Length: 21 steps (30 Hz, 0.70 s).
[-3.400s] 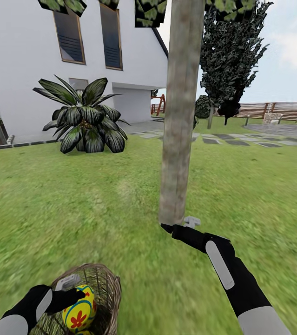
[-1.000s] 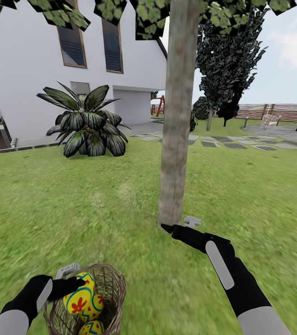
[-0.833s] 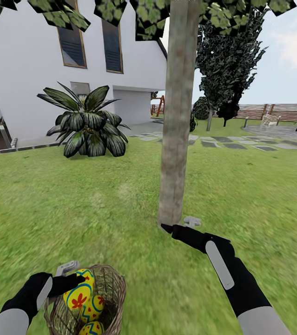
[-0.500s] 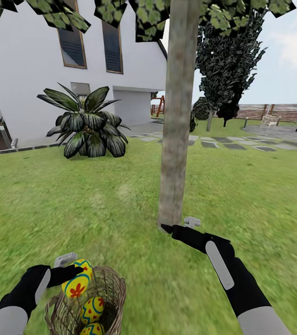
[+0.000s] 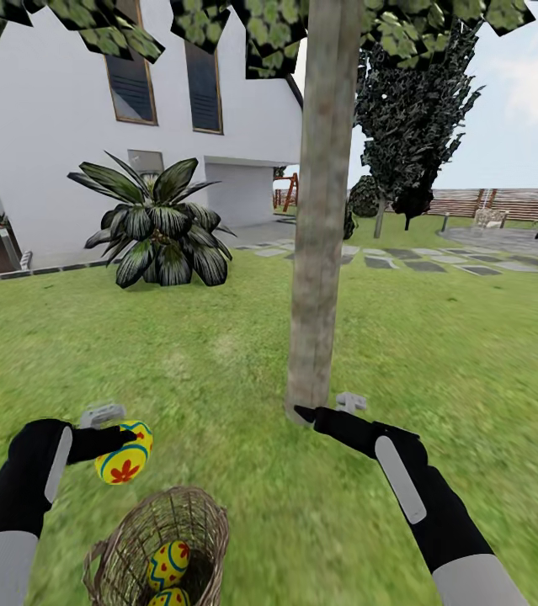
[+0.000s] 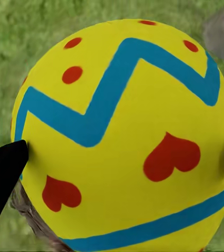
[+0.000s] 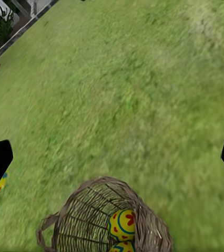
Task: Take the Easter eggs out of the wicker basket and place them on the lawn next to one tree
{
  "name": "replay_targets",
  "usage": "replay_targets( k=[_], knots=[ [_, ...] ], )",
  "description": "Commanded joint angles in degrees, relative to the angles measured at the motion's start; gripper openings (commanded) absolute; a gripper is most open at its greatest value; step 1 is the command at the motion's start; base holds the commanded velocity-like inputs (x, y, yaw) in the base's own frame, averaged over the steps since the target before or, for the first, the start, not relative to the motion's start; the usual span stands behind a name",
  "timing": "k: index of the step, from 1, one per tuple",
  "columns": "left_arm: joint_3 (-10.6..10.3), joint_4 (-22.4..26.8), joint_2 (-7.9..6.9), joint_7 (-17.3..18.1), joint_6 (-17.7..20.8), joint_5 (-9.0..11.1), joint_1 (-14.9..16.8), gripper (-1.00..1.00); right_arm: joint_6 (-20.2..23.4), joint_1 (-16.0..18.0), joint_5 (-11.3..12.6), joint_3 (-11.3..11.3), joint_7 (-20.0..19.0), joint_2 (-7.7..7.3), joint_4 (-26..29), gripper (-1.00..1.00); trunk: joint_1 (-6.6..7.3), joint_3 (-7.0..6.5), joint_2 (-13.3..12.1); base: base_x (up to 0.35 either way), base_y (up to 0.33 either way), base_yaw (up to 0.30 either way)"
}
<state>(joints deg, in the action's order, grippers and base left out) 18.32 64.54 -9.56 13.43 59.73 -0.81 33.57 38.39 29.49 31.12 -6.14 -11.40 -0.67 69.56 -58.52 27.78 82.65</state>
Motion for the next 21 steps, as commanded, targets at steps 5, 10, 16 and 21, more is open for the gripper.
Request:
replay_targets(
  k=[5,10,16,21],
  knots=[
    [0.05,-5.35,0.29,-6.32,0.27,0.38,2.55,-1.0,0.26,0.04,-0.05,0.07,-0.11,-0.07,0.67,1.0,1.11,-0.84,-1.98,0.0,0.0,0.0],
    [-1.25,-10.74,0.41,-7.97,-1.28,0.11,7.69,-1.0,0.28,0.04,-0.04,0.05,-0.11,-0.08,0.83,1.0,2.21,-1.83,-3.98,0.0,0.0,-0.154],
    [-2.49,-11.2,0.43,-8.43,-1.69,0.4,8.54,-1.0,0.28,0.04,-0.03,0.04,0.04,-0.06,0.84,1.0,3.52,-3.14,-6.39,0.0,0.0,-0.263],
    [-3.56,-11.59,0.89,-8.5,-1.8,0.2,8.73,-1.0,0.27,0.04,-0.08,0.05,0.15,-0.13,0.84,1.0,4.62,-4.25,-8.4,0.0,0.0,-0.272]
  ],
)
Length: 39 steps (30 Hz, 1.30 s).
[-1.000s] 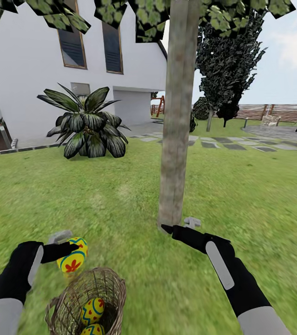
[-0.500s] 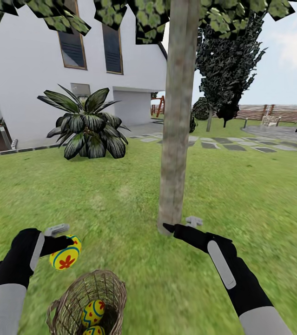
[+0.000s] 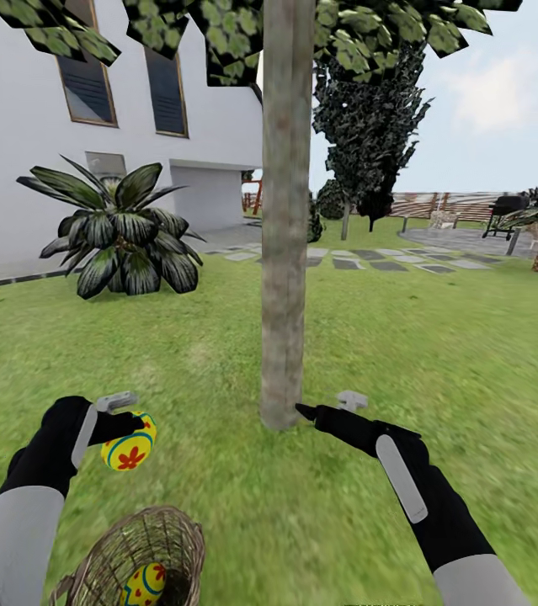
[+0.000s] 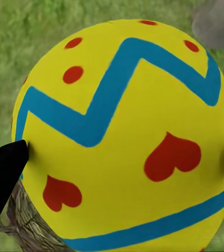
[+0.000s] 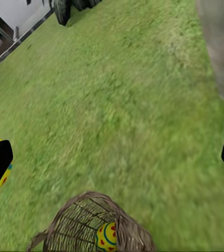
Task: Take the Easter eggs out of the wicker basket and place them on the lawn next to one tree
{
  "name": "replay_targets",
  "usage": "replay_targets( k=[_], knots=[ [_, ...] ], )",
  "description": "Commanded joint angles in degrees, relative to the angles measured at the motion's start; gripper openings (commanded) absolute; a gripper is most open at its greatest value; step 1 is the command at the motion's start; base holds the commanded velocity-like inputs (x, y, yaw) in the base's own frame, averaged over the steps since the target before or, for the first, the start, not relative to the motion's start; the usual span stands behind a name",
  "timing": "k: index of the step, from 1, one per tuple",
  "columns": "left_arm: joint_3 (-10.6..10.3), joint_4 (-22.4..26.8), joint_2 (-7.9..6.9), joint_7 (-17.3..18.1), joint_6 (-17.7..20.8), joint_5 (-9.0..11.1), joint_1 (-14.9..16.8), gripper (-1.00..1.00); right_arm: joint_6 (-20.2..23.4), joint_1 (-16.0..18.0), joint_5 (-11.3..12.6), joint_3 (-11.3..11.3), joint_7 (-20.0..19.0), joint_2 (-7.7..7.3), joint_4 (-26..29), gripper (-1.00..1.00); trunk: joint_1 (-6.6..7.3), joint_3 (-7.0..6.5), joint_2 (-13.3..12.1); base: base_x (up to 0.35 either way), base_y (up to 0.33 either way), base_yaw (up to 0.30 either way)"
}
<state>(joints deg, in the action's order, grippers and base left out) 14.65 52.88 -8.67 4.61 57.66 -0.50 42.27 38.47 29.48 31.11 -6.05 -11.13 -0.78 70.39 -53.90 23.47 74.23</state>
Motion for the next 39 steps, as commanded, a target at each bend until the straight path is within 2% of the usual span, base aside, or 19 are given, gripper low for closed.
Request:
replay_targets(
  k=[1,3,5,8,16,27,39],
  knots=[
    [-0.04,-0.06,0.06,0.31,0.14,-0.11,0.06,-1.0,0.15,0.05,-0.17,-0.06,0.05,0.02,-0.03,1.0,0.23,-0.16,-0.38,0.0,0.0,-0.271],
    [-0.25,-0.02,0.5,0.34,-0.24,-0.07,0.1,-1.0,0.13,0.05,-0.18,-0.04,0.2,0.05,-0.06,1.0,0.66,-0.62,-1.18,0.0,0.0,-0.269],
    [-0.52,0.22,1.41,0.56,-0.43,-0.04,0.2,-1.0,0.12,0.05,-0.23,-0.03,0.27,0.07,-0.1,1.0,0.66,-0.71,-1.18,0.0,0.0,-0.268],
    [-0.7,0.89,1.97,0.9,-0.51,0.07,0.2,-1.0,0.12,0.05,-0.3,-0.02,0.32,0.07,-0.54,1.0,0.66,-0.86,-1.18,0.0,0.0,-0.267],
    [-0.8,3.43,2.09,0.48,0.05,0.06,0.11,-1.0,0.03,0.05,-0.19,-0.06,0.32,0.06,-1.21,1.0,0.66,-1.19,-1.18,0.0,-0.187,-0.219],
    [-0.85,3.63,2.16,0.4,0.14,-0.06,0.17,-1.0,0.14,0.08,-0.13,0.13,0.08,-0.31,-1.29,1.0,0.66,-1.22,-1.18,-0.009,-0.288,-0.012],
    [-0.85,3.43,2.16,0.4,0.09,-0.19,0.18,-1.0,-0.08,0.05,-0.04,0.11,-0.47,-0.08,-0.95,1.0,0.66,-1.22,-1.18,-0.032,-0.311,0.0]
  ],
)
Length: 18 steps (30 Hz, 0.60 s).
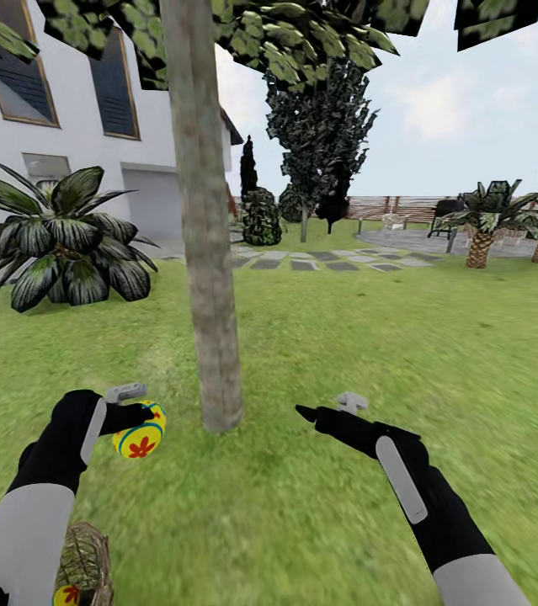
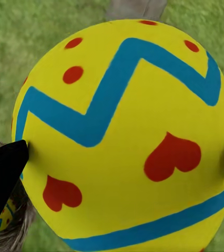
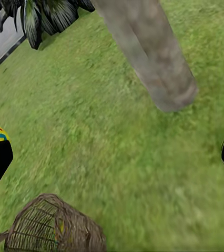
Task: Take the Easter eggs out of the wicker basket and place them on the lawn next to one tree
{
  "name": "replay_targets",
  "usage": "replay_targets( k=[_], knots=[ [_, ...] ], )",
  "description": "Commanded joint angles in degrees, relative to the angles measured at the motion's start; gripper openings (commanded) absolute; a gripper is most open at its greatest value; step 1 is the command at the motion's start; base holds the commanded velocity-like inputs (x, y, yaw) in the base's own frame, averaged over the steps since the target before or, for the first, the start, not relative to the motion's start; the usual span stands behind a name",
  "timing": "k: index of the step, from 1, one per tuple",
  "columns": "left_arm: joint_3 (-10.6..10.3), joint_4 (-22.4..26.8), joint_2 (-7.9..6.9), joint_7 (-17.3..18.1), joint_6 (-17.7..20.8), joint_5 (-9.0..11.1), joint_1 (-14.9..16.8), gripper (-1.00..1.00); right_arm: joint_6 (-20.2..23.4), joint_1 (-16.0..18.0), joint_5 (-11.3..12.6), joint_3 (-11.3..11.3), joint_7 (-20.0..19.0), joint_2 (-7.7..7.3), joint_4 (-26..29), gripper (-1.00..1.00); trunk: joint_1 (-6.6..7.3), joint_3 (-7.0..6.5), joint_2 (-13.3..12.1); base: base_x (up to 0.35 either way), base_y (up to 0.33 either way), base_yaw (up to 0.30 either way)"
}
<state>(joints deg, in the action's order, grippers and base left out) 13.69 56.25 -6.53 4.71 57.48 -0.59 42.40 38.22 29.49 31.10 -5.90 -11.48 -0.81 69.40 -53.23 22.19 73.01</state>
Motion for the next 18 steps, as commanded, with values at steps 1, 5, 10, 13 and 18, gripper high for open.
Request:
replay_targets(
  k=[1,5,10,13,18],
  knots=[
    [0.11,-0.06,0.02,0.3,0.27,-0.12,0.05,-1.0,0.18,0.04,-0.02,-0.02,-0.12,-0.09,0.03,1.0,-0.01,0.07,0.04,0.09,-0.313,0.0],
    [0.11,-0.43,0.02,0.2,0.2,-0.19,0.12,-1.0,0.21,0.04,0.06,1.34,-0.12,0.01,-0.04,1.0,-0.01,0.07,0.04,0.131,-0.307,-0.076],
    [0.05,-0.61,0.09,0.03,0.18,-0.26,0.14,-1.0,0.27,0.04,0.1,1.98,-0.2,0.09,-0.06,1.0,-0.01,0.07,0.04,0.152,-0.304,-0.243],
    [-0.85,-1.65,0.11,-0.02,0.0,-0.28,0.2,-1.0,0.28,0.04,0.1,2.02,-0.21,0.1,-0.06,1.0,-0.01,0.07,0.04,0.151,-0.304,-0.247],
    [-1.34,-5.82,0.25,0.1,-2.1,-0.22,0.3,-1.0,0.28,0.04,0.1,2.04,-0.21,0.07,-0.11,1.0,-0.01,0.07,0.04,0.14,-0.304,-0.221]
  ],
)
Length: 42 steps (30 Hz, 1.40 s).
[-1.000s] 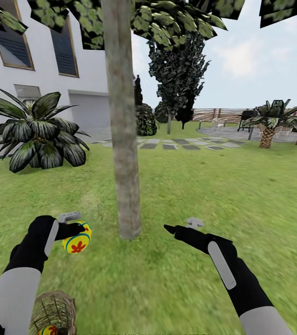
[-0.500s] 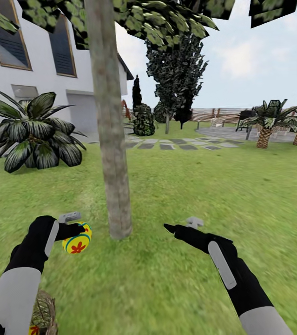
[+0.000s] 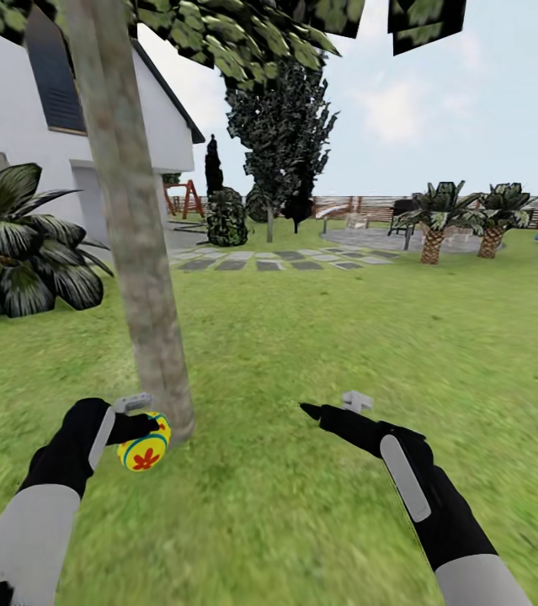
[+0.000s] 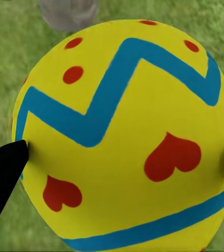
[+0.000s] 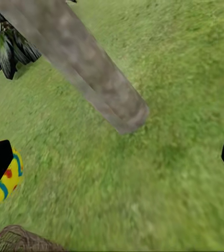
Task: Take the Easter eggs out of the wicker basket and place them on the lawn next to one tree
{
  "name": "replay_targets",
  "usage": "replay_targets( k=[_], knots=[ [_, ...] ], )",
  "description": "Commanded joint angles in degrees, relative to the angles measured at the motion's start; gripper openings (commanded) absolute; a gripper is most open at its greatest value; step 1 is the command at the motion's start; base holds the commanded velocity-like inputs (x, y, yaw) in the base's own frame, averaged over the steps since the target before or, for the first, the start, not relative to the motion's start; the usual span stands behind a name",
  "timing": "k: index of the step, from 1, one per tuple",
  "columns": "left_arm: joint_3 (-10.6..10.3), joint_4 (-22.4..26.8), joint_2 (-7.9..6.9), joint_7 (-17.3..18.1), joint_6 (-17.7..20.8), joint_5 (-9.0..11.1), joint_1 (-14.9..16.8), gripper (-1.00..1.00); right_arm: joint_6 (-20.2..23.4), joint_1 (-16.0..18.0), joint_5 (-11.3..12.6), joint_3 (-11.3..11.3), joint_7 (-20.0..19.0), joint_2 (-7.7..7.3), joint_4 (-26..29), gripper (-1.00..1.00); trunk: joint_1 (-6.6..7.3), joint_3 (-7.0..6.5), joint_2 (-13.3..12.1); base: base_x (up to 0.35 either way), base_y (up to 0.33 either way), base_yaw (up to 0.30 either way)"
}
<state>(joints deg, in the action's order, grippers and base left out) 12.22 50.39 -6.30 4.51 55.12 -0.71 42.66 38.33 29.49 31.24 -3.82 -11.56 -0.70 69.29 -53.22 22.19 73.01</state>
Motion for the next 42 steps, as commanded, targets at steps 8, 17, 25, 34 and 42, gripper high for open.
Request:
replay_targets(
  k=[8,17,25,34,42],
  knots=[
    [0.08,-16.3,0.05,-0.15,-10.01,-0.15,5.31,-1.0,0.09,0.05,-0.09,-0.05,-0.1,0.06,-0.11,1.0,-0.01,0.07,0.04,0.049,-0.307,-0.085],
    [0.09,-20.49,0.0,-0.3,-13.19,-0.24,6.63,-1.0,0.08,0.05,-0.1,-0.1,-0.07,0.13,-0.14,1.0,-0.01,0.07,0.04,0.02,-0.308,-0.006],
    [0.09,-22.95,-0.03,-0.39,-14.73,-0.3,7.42,-1.0,-0.09,0.05,-0.12,-0.17,-0.04,0.23,-0.2,1.0,-0.01,0.07,0.04,0.241,-0.221,0.0],
    [0.17,-22.9,-0.22,-0.4,-14.11,0.17,7.5,-1.0,-0.19,0.05,-0.16,-0.24,-0.02,0.26,-0.2,1.0,-0.01,0.07,0.04,0.275,-0.194,0.0],
    [0.18,-22.66,-0.49,-0.35,-13.99,0.18,7.53,-1.0,-0.27,0.05,-0.17,-0.26,0.03,0.26,-0.2,1.0,-0.01,0.07,0.04,0.279,-0.099,0.0]
  ],
)
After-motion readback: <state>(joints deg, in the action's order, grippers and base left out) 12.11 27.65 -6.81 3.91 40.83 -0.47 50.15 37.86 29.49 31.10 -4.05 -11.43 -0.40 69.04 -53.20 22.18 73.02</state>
